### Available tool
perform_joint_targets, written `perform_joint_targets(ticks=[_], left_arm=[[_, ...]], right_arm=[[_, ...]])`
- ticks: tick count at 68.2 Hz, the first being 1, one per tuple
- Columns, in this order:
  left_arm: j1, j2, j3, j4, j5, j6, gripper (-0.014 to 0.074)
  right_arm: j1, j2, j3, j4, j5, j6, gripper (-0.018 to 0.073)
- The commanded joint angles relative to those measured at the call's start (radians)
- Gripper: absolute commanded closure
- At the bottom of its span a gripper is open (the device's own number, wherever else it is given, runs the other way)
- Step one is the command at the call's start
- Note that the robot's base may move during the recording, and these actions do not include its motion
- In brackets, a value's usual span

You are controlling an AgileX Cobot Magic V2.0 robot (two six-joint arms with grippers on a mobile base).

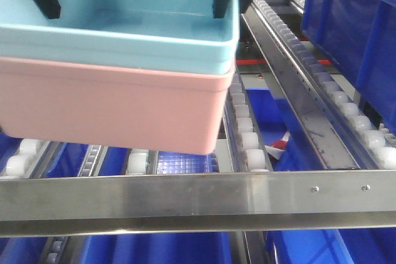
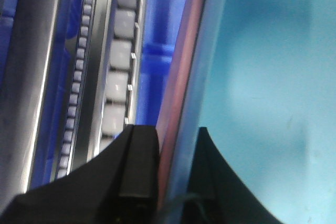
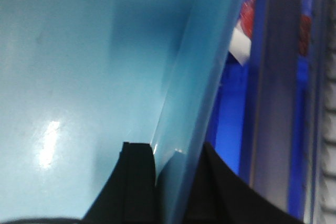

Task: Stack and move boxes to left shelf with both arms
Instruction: 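Lower the stacked bins with both grippers onto the roller-track shelf, then open both grippers and raise them off the light-blue bin rim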

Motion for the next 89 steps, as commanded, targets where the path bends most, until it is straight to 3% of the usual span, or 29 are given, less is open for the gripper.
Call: perform_joint_targets(ticks=[1,12,21,35,45,52,59,67,89], left_arm=[[0.010,-0.003,-0.050,-0.005,-0.217,-0.020,0.0606],[0.012,0.072,-0.050,0.024,-0.218,-0.020,0.0606],[0.012,0.118,-0.050,0.024,-0.224,-0.020,0.0606],[0.012,0.146,-0.050,0.024,-0.220,-0.020,0.0602],[0.012,0.148,-0.050,0.024,-0.225,-0.020,0.0493],[0.012,0.148,-0.050,0.024,-0.222,-0.016,0.0326],[0.012,0.145,-0.050,0.024,-0.198,-0.016,0.0175],[0.012,0.139,-0.052,0.024,-0.169,-0.016,0.0069],[0.012,0.099,-0.150,0.029,0.030,0.013,0.0043]], right_arm=[[-0.008,-0.009,-0.083,0.013,-0.126,-0.061,0.0505],[-0.030,0.076,-0.133,-0.001,-0.128,-0.109,0.0505],[-0.030,0.117,-0.133,-0.052,-0.128,-0.109,0.0505],[-0.030,0.126,-0.132,-0.054,-0.128,-0.109,0.0505],[-0.030,0.126,-0.132,-0.054,-0.121,-0.109,0.0490],[-0.030,0.124,-0.132,-0.054,-0.112,-0.108,0.0368],[-0.030,0.123,-0.134,-0.054,-0.084,-0.107,0.0140],[-0.031,0.123,-0.134,-0.063,-0.024,-0.107,-0.0064],[-0.030,0.080,-0.134,-0.069,0.044,-0.107,-0.0063]])
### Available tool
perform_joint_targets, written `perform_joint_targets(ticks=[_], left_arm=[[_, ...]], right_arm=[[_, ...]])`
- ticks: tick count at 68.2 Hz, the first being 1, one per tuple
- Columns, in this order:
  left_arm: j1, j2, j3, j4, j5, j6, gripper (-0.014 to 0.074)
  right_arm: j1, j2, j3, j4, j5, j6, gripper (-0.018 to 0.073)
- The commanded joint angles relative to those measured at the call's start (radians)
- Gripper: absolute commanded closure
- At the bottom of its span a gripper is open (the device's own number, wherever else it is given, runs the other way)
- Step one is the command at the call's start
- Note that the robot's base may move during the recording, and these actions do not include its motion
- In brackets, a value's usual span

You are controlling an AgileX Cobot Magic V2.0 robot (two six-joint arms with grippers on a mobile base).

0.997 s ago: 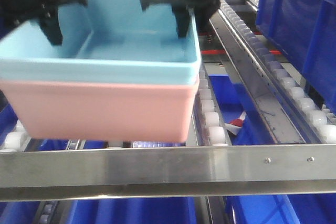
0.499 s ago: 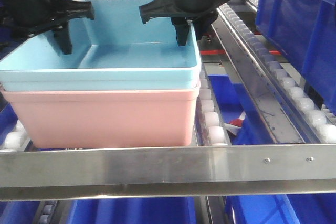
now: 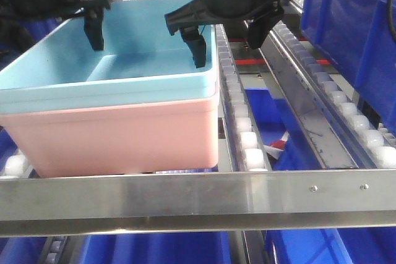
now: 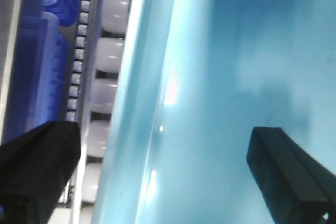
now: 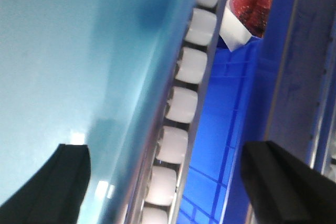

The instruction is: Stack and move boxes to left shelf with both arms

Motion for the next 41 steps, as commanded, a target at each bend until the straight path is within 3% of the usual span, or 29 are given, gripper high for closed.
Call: perform_joint_targets(ticks=[1,13,17,26,30,35,41], left_arm=[[-0.006,-0.077,-0.074,0.014,0.035,0.018,0.0043],[-0.008,-0.131,-0.106,0.014,0.118,0.064,0.0049],[-0.008,-0.152,-0.106,0.016,0.143,0.067,0.0085],[-0.008,-0.184,-0.106,0.016,0.201,0.067,0.0293],[-0.008,-0.193,-0.106,0.011,0.222,0.067,0.0436],[-0.008,-0.194,-0.106,0.005,0.253,0.069,0.0622],[-0.008,-0.194,-0.106,0.003,0.301,0.089,0.0586]], right_arm=[[0.000,-0.102,-0.037,-0.043,-0.021,-0.009,-0.0063],[0.002,-0.178,-0.037,-0.038,-0.023,-0.009,-0.0060],[0.003,-0.199,-0.036,-0.030,-0.023,-0.009,-0.0022],[0.006,-0.251,-0.034,0.008,-0.028,-0.009,0.0225],[0.013,-0.267,-0.034,0.018,-0.027,-0.009,0.0393],[0.022,-0.279,-0.030,0.021,-0.025,-0.009,0.0527],[0.027,-0.284,-0.023,0.021,-0.022,-0.009,0.0507]])
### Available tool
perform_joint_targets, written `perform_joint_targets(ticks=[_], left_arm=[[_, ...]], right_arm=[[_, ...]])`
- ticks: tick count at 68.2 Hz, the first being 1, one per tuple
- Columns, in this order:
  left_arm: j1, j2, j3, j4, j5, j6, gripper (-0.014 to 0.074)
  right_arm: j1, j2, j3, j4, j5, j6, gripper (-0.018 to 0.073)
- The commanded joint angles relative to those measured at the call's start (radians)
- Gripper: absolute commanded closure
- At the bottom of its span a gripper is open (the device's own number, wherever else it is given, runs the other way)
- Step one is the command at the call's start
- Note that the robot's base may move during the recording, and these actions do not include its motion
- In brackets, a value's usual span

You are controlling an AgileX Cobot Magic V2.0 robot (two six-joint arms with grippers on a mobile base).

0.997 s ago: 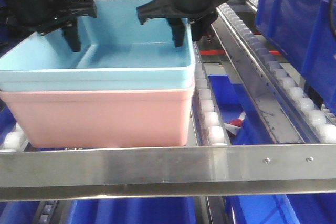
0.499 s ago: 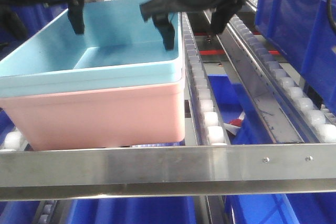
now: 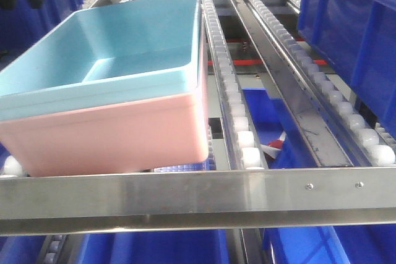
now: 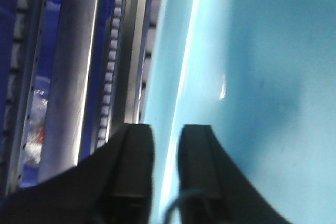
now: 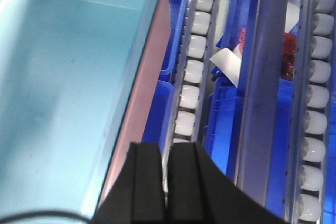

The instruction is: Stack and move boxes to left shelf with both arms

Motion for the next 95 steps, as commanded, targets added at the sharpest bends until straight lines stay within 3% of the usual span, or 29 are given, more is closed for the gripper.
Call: perform_joint_targets(ticks=[1,9,27,39,55,77,95], left_arm=[[-0.008,-0.049,-0.030,0.011,0.007,0.011,0.0587],[-0.014,-0.074,-0.006,0.006,-0.003,0.015,0.0586],[-0.105,-0.273,0.185,0.015,-0.187,0.029,0.0586],[-0.196,-0.493,0.360,0.057,-0.290,0.029,0.0586],[-0.306,-0.836,0.619,0.058,-0.436,0.064,0.0586],[-0.363,-1.162,0.902,0.058,-0.442,0.064,0.0586],[-0.363,-1.194,0.929,0.056,-0.421,0.064,0.0586]], right_arm=[[0.005,-0.064,-0.019,-0.031,-0.036,-0.007,0.0509],[0.005,-0.088,0.061,-0.042,-0.098,-0.007,0.0510],[0.002,-0.251,0.338,-0.058,-0.330,-0.007,0.0510],[0.002,-0.436,0.531,-0.076,-0.454,-0.007,0.0510],[0.002,-0.737,0.840,-0.103,-0.598,-0.008,0.0510],[0.002,-1.106,1.253,-0.107,-0.753,-0.008,0.0510],[0.002,-1.180,1.310,-0.107,-0.761,-0.008,0.0510]])
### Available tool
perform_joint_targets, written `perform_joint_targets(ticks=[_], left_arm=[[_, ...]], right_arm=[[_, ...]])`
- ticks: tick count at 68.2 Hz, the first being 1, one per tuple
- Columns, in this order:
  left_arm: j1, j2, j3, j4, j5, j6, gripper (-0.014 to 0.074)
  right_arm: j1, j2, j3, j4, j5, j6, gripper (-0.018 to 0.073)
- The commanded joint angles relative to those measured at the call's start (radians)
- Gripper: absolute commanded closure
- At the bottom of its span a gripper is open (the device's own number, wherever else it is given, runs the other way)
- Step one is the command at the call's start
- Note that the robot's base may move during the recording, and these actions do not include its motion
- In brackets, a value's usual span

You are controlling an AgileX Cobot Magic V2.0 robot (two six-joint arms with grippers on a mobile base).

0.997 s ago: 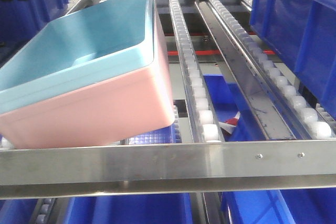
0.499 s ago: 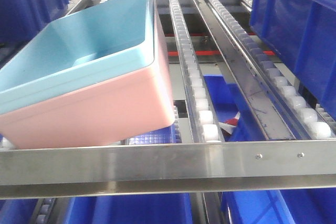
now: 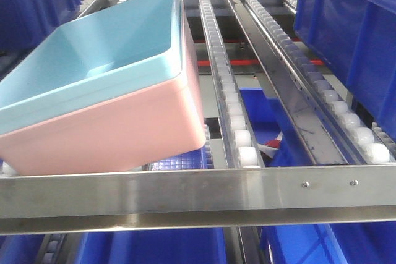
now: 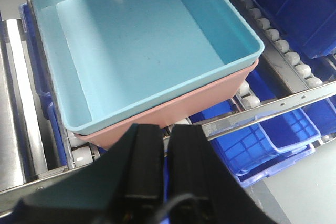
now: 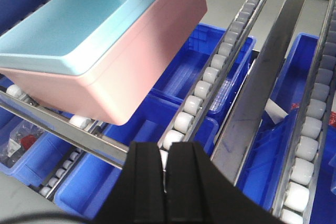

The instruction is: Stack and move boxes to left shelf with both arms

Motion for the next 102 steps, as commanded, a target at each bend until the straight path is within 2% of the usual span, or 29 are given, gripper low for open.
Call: perform_joint_targets(ticks=[1,38,41,47,51,57,64,69,77,87,94,97,102], left_arm=[[-0.007,0.006,-0.027,0.016,-0.068,0.004,0.0586],[-0.007,0.000,-0.025,-0.002,-0.076,0.018,0.0586],[-0.007,-0.007,-0.025,-0.069,-0.076,0.103,0.0586],[-0.004,-0.009,-0.025,-0.258,-0.079,0.402,0.0586],[0.000,-0.009,-0.012,-0.324,-0.093,0.490,0.0586],[0.026,-0.011,0.047,-0.371,-0.191,0.540,0.0586],[0.100,-0.047,0.167,-0.393,-0.426,0.579,0.0586],[0.177,-0.104,0.241,-0.393,-0.493,0.579,0.0586],[0.309,-0.237,0.343,-0.393,-0.498,0.579,0.0586],[0.506,-0.400,0.460,-0.412,-0.498,0.579,0.0586],[0.620,-0.391,0.523,-0.438,-0.533,0.579,0.0586],[0.665,-0.395,0.523,-0.438,-0.474,0.579,0.0586],[0.723,-0.397,0.523,-0.438,-0.470,0.579,0.0586]], right_arm=[[-0.006,-0.004,-0.029,-0.025,-0.069,-0.008,0.0510],[-0.006,-0.004,-0.029,-0.025,-0.069,-0.008,0.0510],[-0.006,-0.004,-0.029,-0.025,-0.069,-0.008,0.0510],[-0.006,-0.004,-0.029,-0.025,-0.069,-0.008,0.0510],[-0.006,-0.004,-0.029,-0.025,-0.069,-0.008,0.0510],[-0.006,-0.004,-0.029,-0.025,-0.069,-0.008,0.0510],[-0.006,-0.004,-0.029,-0.025,-0.069,-0.008,0.0510],[-0.006,-0.004,-0.029,-0.025,-0.069,-0.008,0.0510],[-0.006,-0.004,-0.029,-0.025,-0.069,-0.008,0.0510],[-0.006,-0.004,-0.029,-0.025,-0.069,-0.008,0.0510],[-0.006,-0.004,-0.029,-0.025,-0.065,-0.008,0.0510],[-0.006,-0.004,-0.029,-0.025,-0.061,-0.008,0.0510],[-0.006,-0.004,-0.029,-0.025,-0.058,-0.008,0.0510]])
